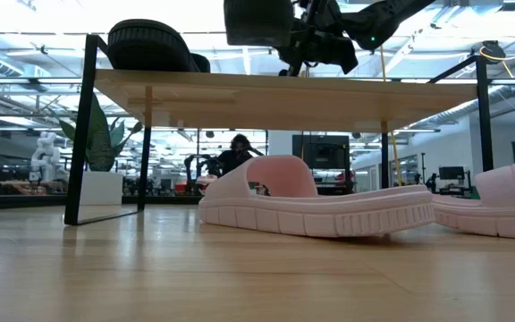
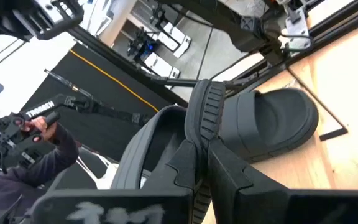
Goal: Pick and place slides into the shelf
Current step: Put the black slipper on the shelf
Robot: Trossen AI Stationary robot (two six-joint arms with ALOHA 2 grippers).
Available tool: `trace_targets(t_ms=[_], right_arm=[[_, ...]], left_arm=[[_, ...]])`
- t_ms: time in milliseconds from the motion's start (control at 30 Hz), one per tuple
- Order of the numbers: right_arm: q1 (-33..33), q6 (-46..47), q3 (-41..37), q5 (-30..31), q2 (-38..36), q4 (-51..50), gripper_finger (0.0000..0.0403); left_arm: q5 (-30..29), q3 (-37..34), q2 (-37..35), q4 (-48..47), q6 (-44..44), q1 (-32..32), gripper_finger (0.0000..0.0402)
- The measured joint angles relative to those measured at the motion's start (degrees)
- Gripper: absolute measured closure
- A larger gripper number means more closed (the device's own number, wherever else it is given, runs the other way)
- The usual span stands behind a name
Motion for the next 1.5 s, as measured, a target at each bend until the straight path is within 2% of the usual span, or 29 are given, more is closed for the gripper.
trace_targets(t_ms=[100,433,1167,1500], right_arm=[[0.7,-0.2,0.0,0.4,0.0,-0.5,0.0393],[2.3,-7.5,0.0,7.5,0.0,-7.7,0.0395],[5.1,-9.9,0.0,14.0,0.0,-10.1,0.0395],[5.1,-16.1,0.0,18.4,0.0,-15.8,0.0395]], left_arm=[[0.0,0.0,0.0,0.0,0.0,0.5,0.0321],[0.1,0.0,0.0,0.0,-0.4,0.9,0.0321],[0.1,0.0,0.0,0.0,-1.4,0.9,0.0321],[0.1,0.0,0.0,0.0,-1.4,0.9,0.0321]])
